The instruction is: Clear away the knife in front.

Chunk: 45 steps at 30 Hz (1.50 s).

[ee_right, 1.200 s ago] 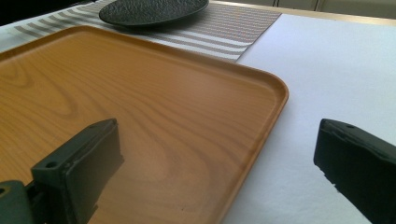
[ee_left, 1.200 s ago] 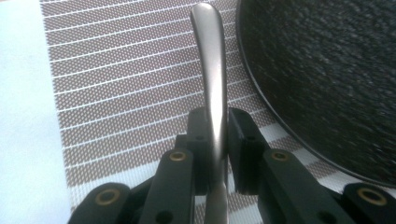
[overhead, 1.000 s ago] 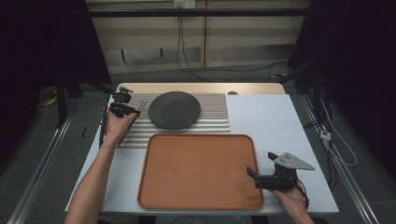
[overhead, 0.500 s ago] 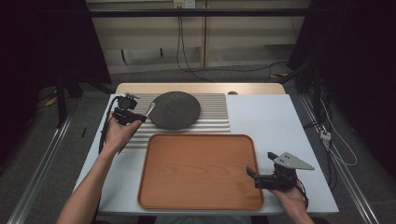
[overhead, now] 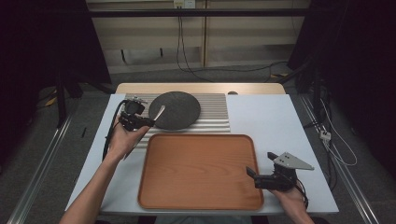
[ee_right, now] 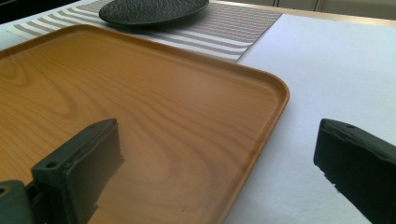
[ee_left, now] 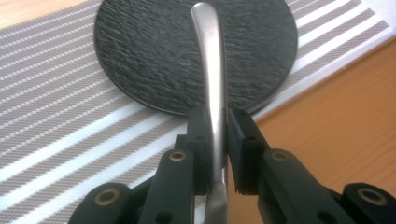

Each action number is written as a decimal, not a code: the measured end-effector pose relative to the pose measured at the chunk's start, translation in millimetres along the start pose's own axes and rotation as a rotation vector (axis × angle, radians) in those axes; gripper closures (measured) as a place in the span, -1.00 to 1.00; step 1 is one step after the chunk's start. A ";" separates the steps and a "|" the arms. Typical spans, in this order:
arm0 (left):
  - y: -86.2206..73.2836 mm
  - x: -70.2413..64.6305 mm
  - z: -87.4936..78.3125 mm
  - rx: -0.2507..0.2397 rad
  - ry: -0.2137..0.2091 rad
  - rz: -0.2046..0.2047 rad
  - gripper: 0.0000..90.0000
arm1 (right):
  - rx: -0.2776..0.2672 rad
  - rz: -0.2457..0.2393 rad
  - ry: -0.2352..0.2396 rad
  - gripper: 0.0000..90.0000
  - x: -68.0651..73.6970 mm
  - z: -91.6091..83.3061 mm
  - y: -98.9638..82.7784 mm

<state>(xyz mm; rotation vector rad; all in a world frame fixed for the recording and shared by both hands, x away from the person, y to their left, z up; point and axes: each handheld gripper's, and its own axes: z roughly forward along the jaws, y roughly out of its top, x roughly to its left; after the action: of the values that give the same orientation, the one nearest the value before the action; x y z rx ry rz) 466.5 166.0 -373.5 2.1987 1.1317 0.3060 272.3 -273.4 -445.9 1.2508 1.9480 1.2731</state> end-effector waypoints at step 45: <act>-37.5 -91.0 25.1 0.155 -0.075 0.095 0.77 | -0.002 -0.016 0.007 -0.99 1.6 0.1 0.7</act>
<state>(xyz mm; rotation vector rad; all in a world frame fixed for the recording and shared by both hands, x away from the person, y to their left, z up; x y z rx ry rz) 399.3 98.9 -409.3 2.3836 1.0432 0.1791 272.0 -271.8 -445.1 1.2291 1.9575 1.2721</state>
